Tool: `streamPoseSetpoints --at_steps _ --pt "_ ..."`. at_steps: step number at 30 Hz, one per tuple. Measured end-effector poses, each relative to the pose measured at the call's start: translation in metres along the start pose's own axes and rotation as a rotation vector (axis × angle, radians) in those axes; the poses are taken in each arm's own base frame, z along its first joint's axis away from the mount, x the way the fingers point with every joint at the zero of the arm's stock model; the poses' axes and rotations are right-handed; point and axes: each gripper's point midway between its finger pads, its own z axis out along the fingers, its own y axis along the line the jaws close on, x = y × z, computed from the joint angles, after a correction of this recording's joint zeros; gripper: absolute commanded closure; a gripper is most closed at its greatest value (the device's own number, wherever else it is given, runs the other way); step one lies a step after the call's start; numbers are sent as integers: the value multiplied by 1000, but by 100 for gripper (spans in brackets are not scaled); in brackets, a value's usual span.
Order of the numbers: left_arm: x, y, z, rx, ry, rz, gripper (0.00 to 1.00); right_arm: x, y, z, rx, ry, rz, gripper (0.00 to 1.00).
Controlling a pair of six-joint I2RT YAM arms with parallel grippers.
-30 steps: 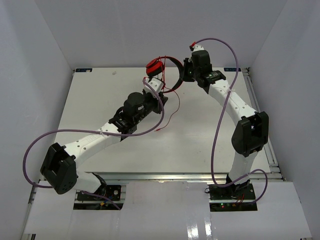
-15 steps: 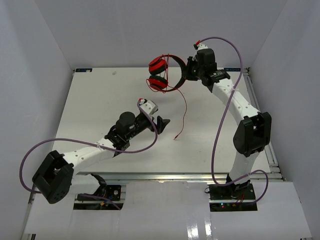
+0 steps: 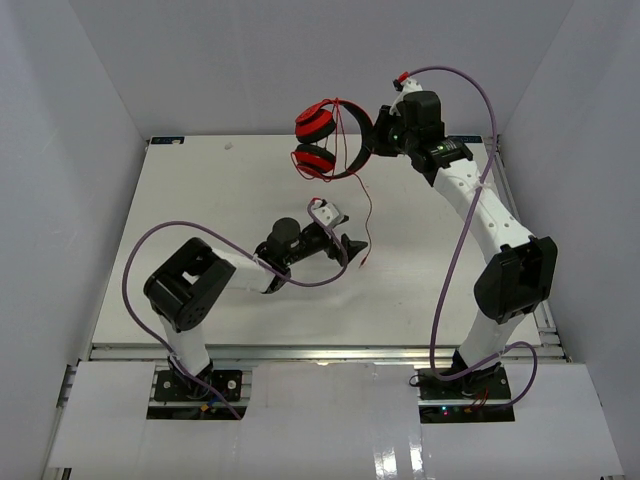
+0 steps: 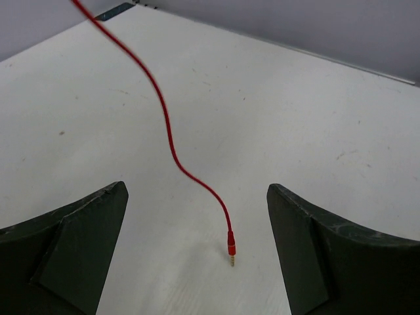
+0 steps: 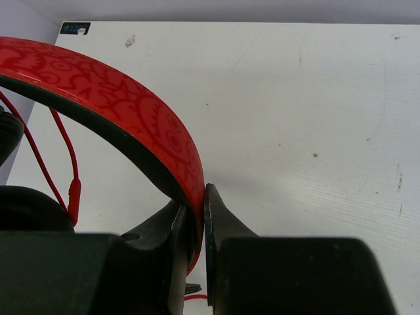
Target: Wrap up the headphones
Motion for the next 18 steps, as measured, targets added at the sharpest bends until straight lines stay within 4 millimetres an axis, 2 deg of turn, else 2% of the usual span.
streamPoseSetpoints --at_steps 5,11,15,18 --pt "-16 0 20 31 -84 -8 4 1 1 0 -5 4 5 92" --pt "-7 8 38 -1 -101 -24 10 1 3 0 -14 7 12 92" --pt "4 11 31 -63 -88 -32 11 1 3 0 -14 7 11 92" --pt "18 9 14 -96 -56 -40 12 1 3 0 -14 7 11 92"
